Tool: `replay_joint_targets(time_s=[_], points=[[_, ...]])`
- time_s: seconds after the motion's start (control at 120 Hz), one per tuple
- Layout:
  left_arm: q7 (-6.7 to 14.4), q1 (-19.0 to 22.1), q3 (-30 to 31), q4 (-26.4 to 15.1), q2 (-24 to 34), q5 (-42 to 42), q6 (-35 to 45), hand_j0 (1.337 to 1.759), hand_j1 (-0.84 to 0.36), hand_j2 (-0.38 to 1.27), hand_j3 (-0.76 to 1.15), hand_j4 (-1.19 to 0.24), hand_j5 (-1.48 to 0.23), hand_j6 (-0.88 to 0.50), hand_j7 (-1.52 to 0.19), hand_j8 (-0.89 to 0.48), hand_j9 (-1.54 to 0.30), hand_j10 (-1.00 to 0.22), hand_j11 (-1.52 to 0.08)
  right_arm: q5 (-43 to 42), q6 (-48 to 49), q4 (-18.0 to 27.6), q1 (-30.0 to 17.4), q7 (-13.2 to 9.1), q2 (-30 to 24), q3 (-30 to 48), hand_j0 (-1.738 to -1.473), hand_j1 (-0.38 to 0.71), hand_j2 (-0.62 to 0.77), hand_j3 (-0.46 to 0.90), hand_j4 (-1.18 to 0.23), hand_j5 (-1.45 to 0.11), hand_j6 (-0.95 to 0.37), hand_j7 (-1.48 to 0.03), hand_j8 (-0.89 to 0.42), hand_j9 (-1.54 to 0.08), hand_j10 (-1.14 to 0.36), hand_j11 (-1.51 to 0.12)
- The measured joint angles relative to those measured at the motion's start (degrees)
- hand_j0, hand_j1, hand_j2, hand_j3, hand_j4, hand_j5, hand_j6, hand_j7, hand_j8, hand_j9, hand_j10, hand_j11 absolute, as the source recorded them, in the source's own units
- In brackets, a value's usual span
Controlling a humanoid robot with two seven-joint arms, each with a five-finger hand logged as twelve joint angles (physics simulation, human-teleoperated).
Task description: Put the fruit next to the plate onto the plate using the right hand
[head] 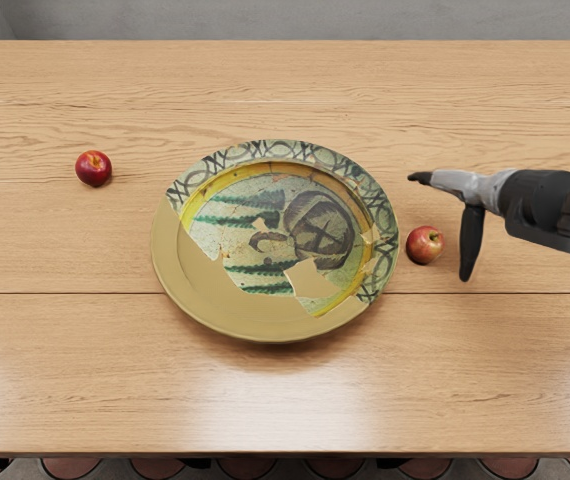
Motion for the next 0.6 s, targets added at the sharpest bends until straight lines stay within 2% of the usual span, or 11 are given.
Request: replay_joint_targets(time_s=[0.217,0.6], points=[[0.0,0.0,0.0,0.0,0.0,0.0,0.0,1.658,0.34,0.0,0.0,-0.01,-0.01,-0.01,-0.01,-0.01,-0.01,-0.01,-0.01,-5.5,-5.9,1.3,-3.7,0.0,1.3,0.0,-1.658,-0.35,0.0,0.0,0.0,0.0,-0.01,0.0,-0.01,0.0,0.0,0.0],[0.0,0.0,0.0,0.0,0.0,0.0,0.0,1.658,0.34,0.0,0.0,-0.01,-0.01,-0.01,-0.01,-0.01,-0.01,-0.01,-0.01,-9.5,-11.6,1.5,-8.0,0.0,2.4,0.0,-1.658,-0.23,-0.02,0.0,-0.11,-0.13,-0.11,-0.13,-0.11,-0.13,-0.1,-0.13]])
